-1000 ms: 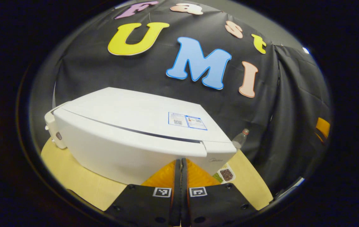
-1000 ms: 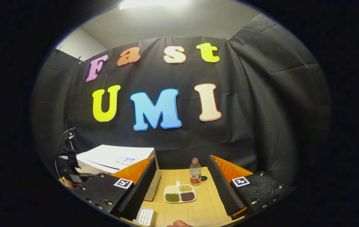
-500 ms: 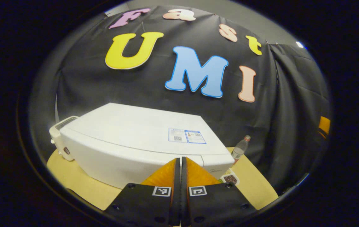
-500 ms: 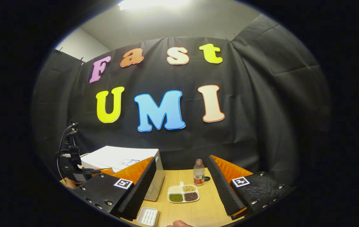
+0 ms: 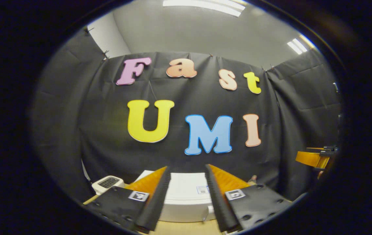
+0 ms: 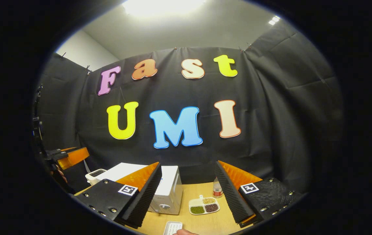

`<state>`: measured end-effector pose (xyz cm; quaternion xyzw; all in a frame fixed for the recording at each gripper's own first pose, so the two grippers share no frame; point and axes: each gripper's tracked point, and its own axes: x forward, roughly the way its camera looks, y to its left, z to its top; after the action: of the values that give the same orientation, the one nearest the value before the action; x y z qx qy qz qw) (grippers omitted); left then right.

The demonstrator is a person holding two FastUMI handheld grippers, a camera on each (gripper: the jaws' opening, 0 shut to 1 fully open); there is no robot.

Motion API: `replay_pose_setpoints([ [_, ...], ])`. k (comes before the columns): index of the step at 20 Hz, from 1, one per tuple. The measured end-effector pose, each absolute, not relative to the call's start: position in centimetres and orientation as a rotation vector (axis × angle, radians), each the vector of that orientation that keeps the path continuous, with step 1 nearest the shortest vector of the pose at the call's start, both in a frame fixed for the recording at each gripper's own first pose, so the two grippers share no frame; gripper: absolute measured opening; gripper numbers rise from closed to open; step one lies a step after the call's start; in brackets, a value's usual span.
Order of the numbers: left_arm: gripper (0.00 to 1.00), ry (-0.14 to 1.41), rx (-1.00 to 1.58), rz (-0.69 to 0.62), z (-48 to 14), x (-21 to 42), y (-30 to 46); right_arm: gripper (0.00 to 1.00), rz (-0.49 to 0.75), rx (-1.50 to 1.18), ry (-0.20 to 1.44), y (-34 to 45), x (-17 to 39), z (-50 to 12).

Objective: Open the microwave oven with the left hand, put the food in, and close the microwave oven.

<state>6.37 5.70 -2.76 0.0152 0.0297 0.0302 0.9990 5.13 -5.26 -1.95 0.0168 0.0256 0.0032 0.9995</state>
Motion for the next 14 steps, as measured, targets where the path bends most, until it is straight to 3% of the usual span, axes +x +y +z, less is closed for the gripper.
replay_pose_setpoints([
  [2, 0.94, 0.017, 0.036, 0.053, -1.2, 4.4, 6.0, 0.98, 0.006, 0.015, 0.033, -3.9, 4.4, -1.2],
  [14, 0.98, 0.016, -0.004, -0.019, -0.1, -0.2, 8.9, 0.98, -0.018, 0.002, -0.004, 0.2, -0.3, 1.1],
])
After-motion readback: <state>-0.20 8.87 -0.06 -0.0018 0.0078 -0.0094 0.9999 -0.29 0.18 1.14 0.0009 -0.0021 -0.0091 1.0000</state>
